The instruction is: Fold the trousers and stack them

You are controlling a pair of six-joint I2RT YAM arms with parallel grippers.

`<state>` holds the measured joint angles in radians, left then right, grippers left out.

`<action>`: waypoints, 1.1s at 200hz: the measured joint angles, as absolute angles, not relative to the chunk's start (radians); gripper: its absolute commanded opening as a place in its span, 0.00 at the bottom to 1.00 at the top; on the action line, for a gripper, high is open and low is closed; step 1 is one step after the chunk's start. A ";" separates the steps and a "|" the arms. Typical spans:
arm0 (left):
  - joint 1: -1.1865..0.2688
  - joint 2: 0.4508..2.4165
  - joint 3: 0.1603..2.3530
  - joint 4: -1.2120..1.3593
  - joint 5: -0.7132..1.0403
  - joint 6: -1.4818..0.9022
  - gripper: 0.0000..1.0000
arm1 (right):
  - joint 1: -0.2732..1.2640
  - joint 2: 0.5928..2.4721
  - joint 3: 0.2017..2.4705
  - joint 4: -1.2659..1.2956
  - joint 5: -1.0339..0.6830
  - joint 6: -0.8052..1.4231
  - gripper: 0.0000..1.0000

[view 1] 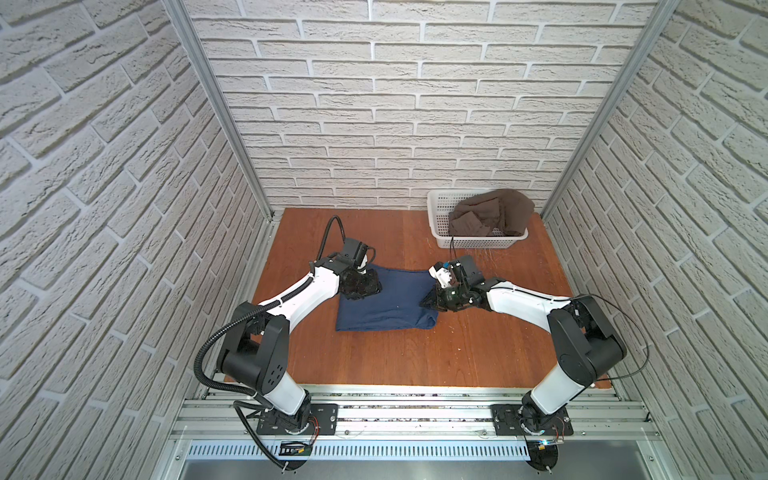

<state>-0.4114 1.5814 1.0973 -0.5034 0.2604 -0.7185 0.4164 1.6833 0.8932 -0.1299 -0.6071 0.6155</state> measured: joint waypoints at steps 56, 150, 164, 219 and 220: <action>-0.296 1.623 1.026 -0.466 0.280 -0.721 0.51 | 0.380 1.742 0.775 -0.043 -0.659 0.581 0.06; -0.234 1.662 1.205 -0.476 0.336 -0.691 0.53 | 0.363 1.737 1.042 -0.119 -0.643 0.537 0.08; -0.215 1.687 1.237 -0.458 0.361 -0.693 0.52 | 0.352 1.750 1.095 -0.101 -0.640 0.541 0.08; -0.178 1.885 1.238 -0.411 0.400 -0.723 0.52 | 0.305 1.901 1.118 -0.038 -0.577 0.588 0.06; -0.177 1.886 1.238 -0.411 0.400 -0.723 0.52 | 0.304 1.903 1.118 -0.038 -0.576 0.588 0.06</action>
<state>-0.1772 1.8862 1.2385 -0.4114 0.4004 -0.7235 0.3042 1.9030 1.1175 -0.0380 -0.5762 0.5884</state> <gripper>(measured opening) 0.521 0.060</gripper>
